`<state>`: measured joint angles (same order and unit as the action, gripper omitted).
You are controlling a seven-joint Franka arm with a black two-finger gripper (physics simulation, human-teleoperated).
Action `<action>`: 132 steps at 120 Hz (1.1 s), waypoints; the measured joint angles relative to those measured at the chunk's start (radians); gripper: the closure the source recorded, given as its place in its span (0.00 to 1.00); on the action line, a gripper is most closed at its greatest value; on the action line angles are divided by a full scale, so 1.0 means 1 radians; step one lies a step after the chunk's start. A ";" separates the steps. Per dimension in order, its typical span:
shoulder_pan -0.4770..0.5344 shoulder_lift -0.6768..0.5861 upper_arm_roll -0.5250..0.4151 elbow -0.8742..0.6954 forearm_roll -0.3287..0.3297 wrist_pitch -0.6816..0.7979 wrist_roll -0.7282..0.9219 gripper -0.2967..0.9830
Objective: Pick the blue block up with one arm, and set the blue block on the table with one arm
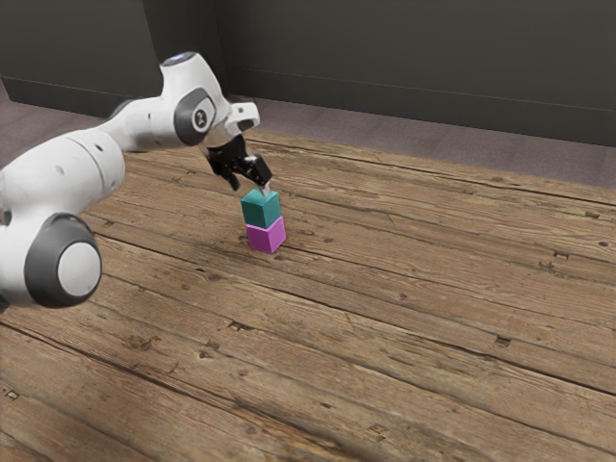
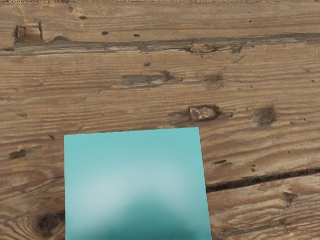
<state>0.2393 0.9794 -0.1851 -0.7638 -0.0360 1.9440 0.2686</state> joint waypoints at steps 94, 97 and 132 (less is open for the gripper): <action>0.000 0.068 -0.008 -0.028 0.028 0.097 0.016 0.23; 0.000 0.069 -0.008 -0.028 0.030 0.098 0.016 0.23; -0.001 0.068 -0.008 -0.029 0.047 0.103 0.013 0.50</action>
<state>0.2388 1.0472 -0.1932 -0.7927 0.0110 2.0473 0.2820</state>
